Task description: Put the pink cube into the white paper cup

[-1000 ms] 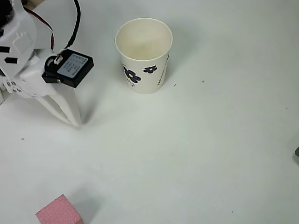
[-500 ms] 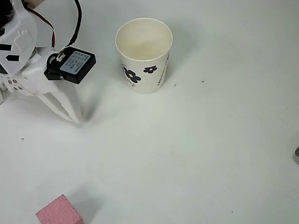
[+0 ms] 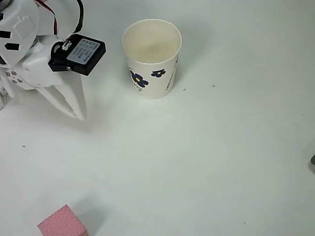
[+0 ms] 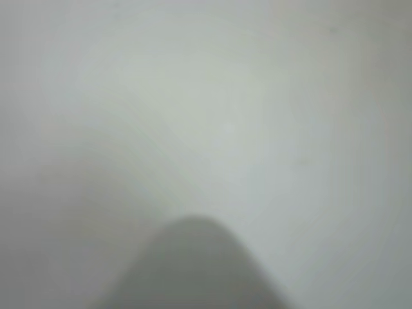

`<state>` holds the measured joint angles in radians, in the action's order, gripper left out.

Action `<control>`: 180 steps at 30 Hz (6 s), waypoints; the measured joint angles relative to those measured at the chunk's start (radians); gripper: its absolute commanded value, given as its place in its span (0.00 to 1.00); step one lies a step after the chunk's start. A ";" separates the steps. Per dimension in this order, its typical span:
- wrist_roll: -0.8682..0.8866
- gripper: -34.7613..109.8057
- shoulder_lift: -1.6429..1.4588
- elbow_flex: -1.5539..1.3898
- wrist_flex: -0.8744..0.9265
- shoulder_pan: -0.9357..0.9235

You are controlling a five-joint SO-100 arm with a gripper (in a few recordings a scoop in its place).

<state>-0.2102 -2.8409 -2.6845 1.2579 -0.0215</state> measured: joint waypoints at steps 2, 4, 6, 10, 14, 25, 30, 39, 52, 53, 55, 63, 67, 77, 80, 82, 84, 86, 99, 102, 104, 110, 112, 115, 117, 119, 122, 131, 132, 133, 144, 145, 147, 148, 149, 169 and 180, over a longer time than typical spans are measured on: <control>-0.037 0.24 0.089 0.084 0.000 -0.043; -0.072 0.24 0.190 0.167 0.000 -0.078; -0.114 0.24 0.299 0.250 0.000 -0.115; -0.167 0.24 0.491 0.391 -0.008 -0.183; -0.199 0.24 0.618 0.476 -0.037 -0.229; -0.221 0.28 0.914 0.661 -0.069 -0.331; -0.238 0.35 0.965 0.723 -0.069 -0.364; -0.272 0.47 1.037 0.787 -0.069 -0.402; -0.293 0.48 1.187 0.902 -0.106 -0.397; -0.293 0.48 1.204 0.916 -0.106 -0.397; -0.293 0.48 1.227 0.936 -0.110 -0.397; -0.325 0.48 1.318 1.014 -0.143 -0.397; -0.325 0.49 1.365 1.040 -0.143 -0.397; -0.325 0.46 1.443 1.043 -0.143 -0.397; -0.321 0.37 1.454 1.043 -0.143 -0.397; -0.319 0.34 1.454 1.043 -0.143 -0.397; -0.319 0.33 1.454 1.043 -0.143 -0.393; -0.322 0.33 1.454 1.043 -0.143 -0.390; -0.362 0.33 1.124 1.043 0.114 -0.273; -0.347 0.33 1.035 1.043 0.176 -0.215; -0.328 0.33 0.982 1.043 0.212 -0.170; -0.241 0.33 0.850 1.043 0.293 -0.032; -0.213 0.33 0.818 1.043 0.307 0.032; -0.169 0.33 0.787 1.043 0.325 0.138; -0.135 0.33 0.782 1.043 0.328 0.210; -0.107 0.33 0.782 1.043 0.328 0.262; -0.064 0.33 0.782 1.043 0.328 0.336; 0.052 0.33 0.782 1.043 0.328 0.522; 0.064 0.33 0.782 1.043 0.328 0.545; 0.080 0.33 0.782 1.043 0.328 0.565; 0.201 0.33 0.781 0.988 0.328 0.723; 0.209 0.33 0.781 0.969 0.328 0.739; 0.225 0.33 0.779 0.933 0.328 0.761; 0.233 0.34 0.776 0.917 0.328 0.765; 0.236 0.34 0.776 0.907 0.328 0.764; 0.186 0.33 0.775 0.888 0.295 0.730; 0.110 0.33 0.818 1.012 0.295 0.692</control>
<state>-0.0997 -2.0233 -1.6720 1.5524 0.6703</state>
